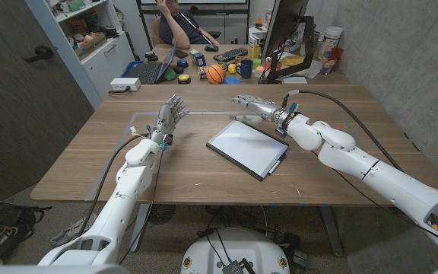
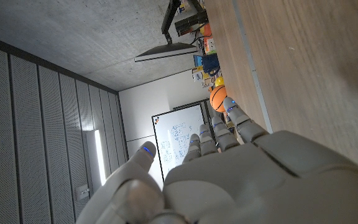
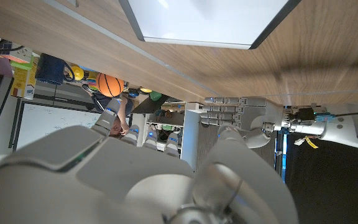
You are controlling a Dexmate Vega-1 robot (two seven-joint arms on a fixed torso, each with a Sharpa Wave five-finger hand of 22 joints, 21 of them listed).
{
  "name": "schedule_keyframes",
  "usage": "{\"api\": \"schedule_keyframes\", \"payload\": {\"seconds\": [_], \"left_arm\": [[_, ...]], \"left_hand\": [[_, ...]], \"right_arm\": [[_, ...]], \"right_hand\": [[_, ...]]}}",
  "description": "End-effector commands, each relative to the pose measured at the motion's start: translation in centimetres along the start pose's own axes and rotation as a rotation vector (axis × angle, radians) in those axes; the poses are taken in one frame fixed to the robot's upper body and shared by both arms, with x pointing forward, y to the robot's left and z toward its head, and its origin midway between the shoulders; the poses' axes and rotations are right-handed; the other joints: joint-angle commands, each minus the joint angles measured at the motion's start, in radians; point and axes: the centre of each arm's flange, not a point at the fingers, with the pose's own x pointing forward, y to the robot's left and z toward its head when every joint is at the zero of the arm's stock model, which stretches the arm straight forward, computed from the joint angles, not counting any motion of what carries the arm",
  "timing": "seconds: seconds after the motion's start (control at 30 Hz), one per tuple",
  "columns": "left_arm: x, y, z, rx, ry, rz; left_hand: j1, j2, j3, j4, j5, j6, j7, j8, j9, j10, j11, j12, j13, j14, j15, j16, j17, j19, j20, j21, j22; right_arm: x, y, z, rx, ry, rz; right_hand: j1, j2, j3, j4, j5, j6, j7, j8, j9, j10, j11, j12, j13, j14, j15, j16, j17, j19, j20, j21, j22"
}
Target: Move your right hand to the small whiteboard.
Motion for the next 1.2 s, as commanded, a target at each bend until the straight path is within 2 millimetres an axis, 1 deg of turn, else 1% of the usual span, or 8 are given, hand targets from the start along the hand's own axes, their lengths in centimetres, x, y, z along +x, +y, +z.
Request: {"api": "schedule_keyframes", "payload": {"seconds": [0.03, 0.27, 0.7, 0.83, 0.93, 1.0, 1.1, 1.2], "left_arm": [[-0.7, 0.0, 0.1, 0.001, 0.002, 0.005], [-1.1, -0.1, 0.1, 0.001, 0.001, 0.001], [-1.6, -0.2, 0.2, 0.004, -0.004, 0.002], [-1.7, -0.2, 0.3, 0.004, -0.004, 0.003], [-1.7, -0.2, 0.3, 0.004, -0.003, 0.003], [-1.8, -0.2, 0.2, 0.003, -0.002, 0.004], [-1.8, -0.2, 0.2, 0.003, -0.001, 0.003], [-1.7, -0.1, 0.2, 0.004, -0.002, 0.004]], "left_hand": [[-0.003, 0.004, -0.004, -0.003, 0.006, -0.006, -0.003, 0.006, 0.005, 0.001, -0.002, 0.006, 0.004, 0.006, -0.003, -0.001, 0.005, 0.010, -0.004, -0.003, 0.004], [-0.003, 0.004, -0.005, -0.003, 0.006, -0.007, -0.005, 0.005, 0.005, 0.000, -0.002, 0.006, 0.004, 0.007, -0.004, -0.001, 0.005, 0.011, -0.004, -0.005, 0.004], [-0.003, 0.004, -0.007, -0.002, 0.007, -0.008, -0.006, 0.005, 0.005, 0.000, -0.003, 0.006, 0.004, 0.007, -0.004, -0.002, 0.005, 0.013, -0.004, -0.010, 0.004], [-0.003, 0.004, -0.007, -0.002, 0.008, -0.009, -0.006, 0.005, 0.005, -0.001, -0.003, 0.005, 0.004, 0.007, -0.003, -0.002, 0.005, 0.013, -0.004, -0.012, 0.005], [-0.003, 0.004, -0.008, -0.002, 0.008, -0.008, -0.006, 0.006, 0.005, 0.000, -0.004, 0.006, 0.004, 0.008, -0.003, -0.002, 0.005, 0.013, -0.004, -0.013, 0.005], [-0.003, 0.004, -0.008, -0.002, 0.008, -0.008, -0.006, 0.006, 0.005, 0.000, -0.003, 0.006, 0.004, 0.007, -0.004, -0.002, 0.005, 0.013, -0.004, -0.013, 0.005], [-0.003, 0.004, -0.008, -0.002, 0.008, -0.008, -0.006, 0.006, 0.005, 0.000, -0.004, 0.006, 0.004, 0.007, -0.004, -0.002, 0.005, 0.014, -0.004, -0.014, 0.005], [-0.003, 0.005, -0.009, -0.002, 0.008, -0.008, -0.007, 0.006, 0.005, 0.000, -0.003, 0.006, 0.004, 0.007, -0.003, -0.002, 0.005, 0.014, -0.005, -0.015, 0.005]], "right_arm": [[-0.1, 0.9, 0.5, -0.043, -0.009, 0.085], [-0.2, 1.4, 1.0, -0.065, -0.018, 0.130], [0.0, 1.9, 1.8, -0.093, -0.046, 0.209], [0.1, 2.0, 1.9, -0.092, -0.047, 0.217], [0.1, 2.0, 1.9, -0.093, -0.046, 0.225], [0.1, 2.1, 1.8, -0.090, -0.047, 0.231], [0.1, 2.2, 1.8, -0.081, -0.047, 0.244], [0.2, 2.3, 1.8, -0.085, -0.048, 0.246]], "right_hand": [[0.028, 0.002, 0.005, -0.016, 0.008, -0.005, -0.009, 0.007, 0.003, -0.058, -0.002, 0.010, 0.005, -0.092, -0.007, 0.012, 0.004, -0.157, 0.002, 0.010, 0.006], [0.044, 0.004, 0.006, -0.025, 0.012, -0.005, -0.010, 0.007, 0.003, -0.054, -0.001, 0.012, 0.005, -0.088, -0.014, 0.013, 0.003, -0.132, 0.003, 0.013, 0.006], [0.097, 0.014, 0.013, -0.056, 0.025, 0.045, -0.016, 0.023, 0.003, -0.022, -0.003, 0.022, 0.004, -0.059, -0.018, 0.021, 0.002, -0.081, 0.005, 0.006, 0.004], [0.115, 0.017, 0.013, -0.065, 0.031, 0.068, -0.015, 0.027, 0.003, 0.000, -0.003, 0.027, 0.004, -0.041, -0.027, 0.026, 0.002, -0.055, 0.004, 0.004, 0.003], [0.133, 0.020, 0.006, -0.075, 0.038, 0.108, -0.021, 0.030, 0.002, 0.045, -0.006, 0.036, 0.003, 0.000, -0.038, 0.037, 0.001, -0.004, 0.003, 0.003, 0.002], [0.138, 0.021, 0.002, -0.078, 0.040, 0.122, -0.020, 0.030, 0.002, 0.058, -0.006, 0.037, 0.002, 0.014, -0.040, 0.039, 0.000, 0.016, 0.002, 0.003, 0.002], [0.142, 0.021, 0.000, -0.079, 0.041, 0.130, -0.021, 0.029, 0.002, 0.065, -0.005, 0.036, 0.002, 0.023, -0.043, 0.040, 0.000, 0.032, 0.001, 0.003, 0.002], [0.144, 0.023, -0.004, -0.080, 0.043, 0.131, -0.020, 0.026, 0.002, 0.068, -0.002, 0.035, 0.002, 0.025, -0.056, 0.039, 0.000, 0.032, -0.009, -0.004, 0.002]]}}
